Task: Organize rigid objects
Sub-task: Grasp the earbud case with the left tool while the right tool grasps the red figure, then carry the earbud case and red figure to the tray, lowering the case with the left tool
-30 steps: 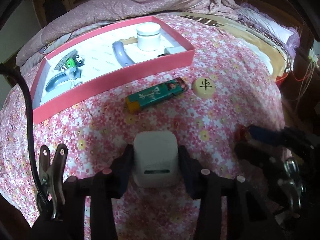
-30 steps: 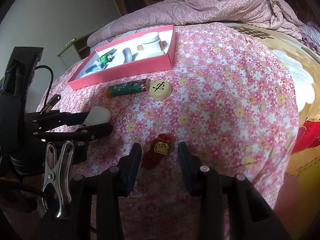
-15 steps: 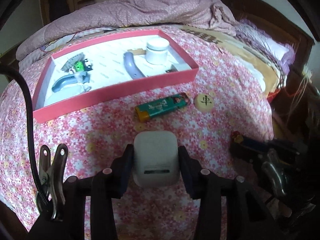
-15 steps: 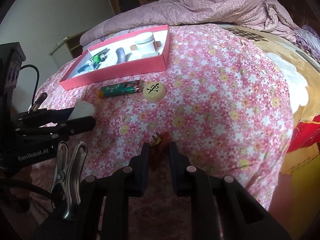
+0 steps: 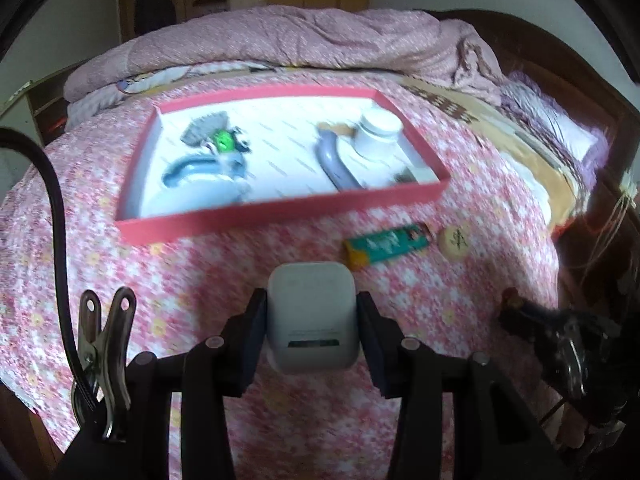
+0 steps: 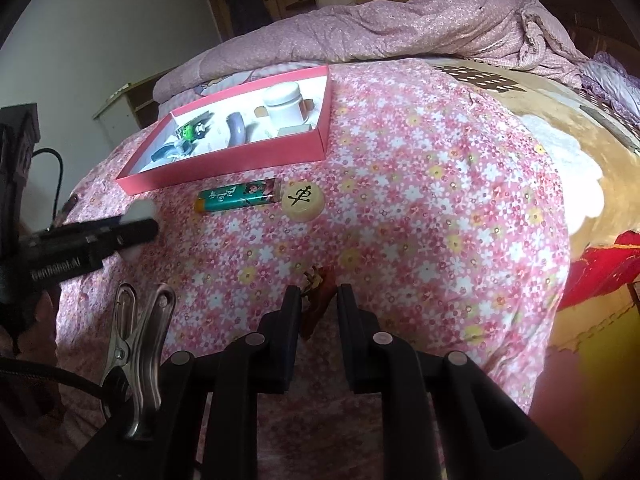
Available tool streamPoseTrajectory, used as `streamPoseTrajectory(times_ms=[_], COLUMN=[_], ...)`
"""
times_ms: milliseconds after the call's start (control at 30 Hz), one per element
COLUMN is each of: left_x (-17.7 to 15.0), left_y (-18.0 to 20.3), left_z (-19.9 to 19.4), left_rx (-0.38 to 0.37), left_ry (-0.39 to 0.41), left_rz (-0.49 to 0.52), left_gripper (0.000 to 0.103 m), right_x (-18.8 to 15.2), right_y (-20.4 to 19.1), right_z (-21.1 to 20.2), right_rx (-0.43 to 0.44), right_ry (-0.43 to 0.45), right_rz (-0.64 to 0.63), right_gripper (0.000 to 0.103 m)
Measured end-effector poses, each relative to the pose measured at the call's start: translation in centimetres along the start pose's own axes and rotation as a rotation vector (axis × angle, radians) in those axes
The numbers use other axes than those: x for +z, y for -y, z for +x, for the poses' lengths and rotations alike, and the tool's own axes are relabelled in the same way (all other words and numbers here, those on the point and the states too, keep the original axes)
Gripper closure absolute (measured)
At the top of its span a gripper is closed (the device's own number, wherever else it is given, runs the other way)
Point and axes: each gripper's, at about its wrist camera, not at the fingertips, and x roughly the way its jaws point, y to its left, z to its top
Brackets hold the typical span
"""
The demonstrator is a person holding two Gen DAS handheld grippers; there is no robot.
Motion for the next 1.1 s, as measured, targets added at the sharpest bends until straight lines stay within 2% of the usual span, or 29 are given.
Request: streamPoseTrajectory(times_ms=[367, 467, 767, 1100], left_x=[3.7, 4.5, 7.4, 7.6], left_y=[-3.7, -4.6, -6.8, -7.7], left_z=[-0.9, -0.2, 3.1, 5.8], left_rx=[0.059, 0.055, 0.094, 0.127], left_ry=[0.083, 0.081, 0.083, 0.074], left_rz=[-0.045, -0.069, -0.11, -0.133], left_gripper=[0.057, 0.057, 0.057, 0.057], right_x=[1.0, 1.3, 2.1, 4.1], right_y=[-0.6, -0.6, -0.9, -2.2], right_z=[-0.3, -0.4, -0.8, -0.8], right_rx=[0.03, 0.066, 0.101, 0.113], right_ry=[0.015, 0.012, 0.028, 0.024], right_rz=[-0.006, 0.007, 0.007, -0.052], right_gripper=[0.083, 0.083, 0.083, 0.083])
